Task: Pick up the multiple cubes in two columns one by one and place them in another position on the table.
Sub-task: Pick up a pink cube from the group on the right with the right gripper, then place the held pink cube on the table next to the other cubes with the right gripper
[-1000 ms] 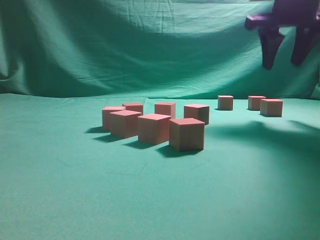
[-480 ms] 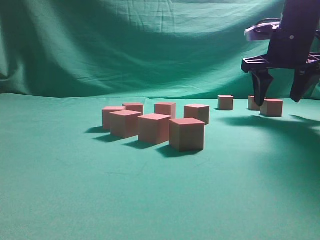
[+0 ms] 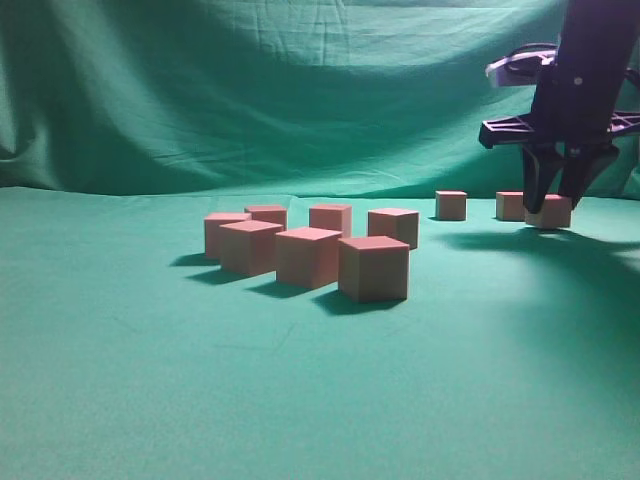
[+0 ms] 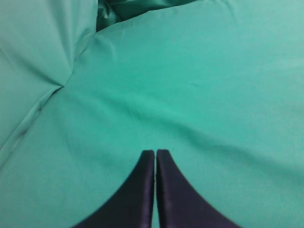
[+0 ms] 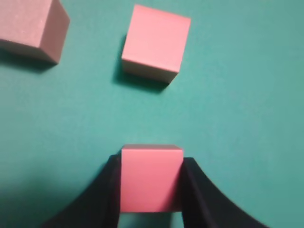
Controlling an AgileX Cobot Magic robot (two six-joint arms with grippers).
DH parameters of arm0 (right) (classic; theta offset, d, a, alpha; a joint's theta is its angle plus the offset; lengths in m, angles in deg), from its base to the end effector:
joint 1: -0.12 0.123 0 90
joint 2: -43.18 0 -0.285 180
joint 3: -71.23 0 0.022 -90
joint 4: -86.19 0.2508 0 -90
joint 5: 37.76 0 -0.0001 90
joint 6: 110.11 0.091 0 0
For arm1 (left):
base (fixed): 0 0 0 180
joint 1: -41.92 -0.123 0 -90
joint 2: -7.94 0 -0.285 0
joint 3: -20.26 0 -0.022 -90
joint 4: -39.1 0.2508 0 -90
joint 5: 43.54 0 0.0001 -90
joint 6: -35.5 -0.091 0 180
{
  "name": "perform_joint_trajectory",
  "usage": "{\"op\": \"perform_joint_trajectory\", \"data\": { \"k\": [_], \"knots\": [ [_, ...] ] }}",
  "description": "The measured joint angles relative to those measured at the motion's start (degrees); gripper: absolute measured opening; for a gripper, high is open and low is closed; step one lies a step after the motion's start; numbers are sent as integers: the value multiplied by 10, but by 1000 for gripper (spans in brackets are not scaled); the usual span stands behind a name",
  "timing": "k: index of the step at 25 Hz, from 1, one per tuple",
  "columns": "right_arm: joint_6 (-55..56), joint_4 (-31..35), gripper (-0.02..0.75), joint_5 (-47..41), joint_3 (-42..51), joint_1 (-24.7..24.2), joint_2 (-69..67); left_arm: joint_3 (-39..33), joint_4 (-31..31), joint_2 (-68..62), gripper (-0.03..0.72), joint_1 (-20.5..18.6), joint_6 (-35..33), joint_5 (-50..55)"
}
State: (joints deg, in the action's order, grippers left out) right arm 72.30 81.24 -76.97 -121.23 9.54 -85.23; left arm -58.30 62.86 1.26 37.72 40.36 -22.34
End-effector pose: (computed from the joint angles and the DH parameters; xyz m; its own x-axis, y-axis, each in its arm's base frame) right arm 0.4452 0.0688 0.1739 -0.8907 -0.1730 -0.4204 -0.1630 0.9848 -0.0600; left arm 0.0509 0.0171 0.1758 -0.3067 0.2750 -0.9112 -0.1268 0.9370 0.3255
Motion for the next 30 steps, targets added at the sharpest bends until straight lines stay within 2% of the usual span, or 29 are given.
{"op": "perform_joint_trajectory", "data": {
  "k": [7, 12, 20, 26, 27, 30],
  "knots": [
    [0, 45, 253, -139, -94, 12, 63, 0, 0, 0, 0, 0, 0, 0],
    [0, 72, 253, -207, -87, 34, 185, 0, 0, 0, 0, 0, 0, 0],
    [-1, 107, 253, -172, 101, 104, 375, 0, 0, 0, 0, 0, 0, 0],
    [-80, 117, 253, -158, 224, 236, 435, 0, 0, 0, 0, 0, 0, 0],
    [-80, 117, 253, -158, 224, 236, 435, 0, 0, 0, 0, 0, 0, 0],
    [-91, 120, 253, -141, 266, 300, 429, 0, 0, 0, 0, 0, 0, 0]
  ]
}}
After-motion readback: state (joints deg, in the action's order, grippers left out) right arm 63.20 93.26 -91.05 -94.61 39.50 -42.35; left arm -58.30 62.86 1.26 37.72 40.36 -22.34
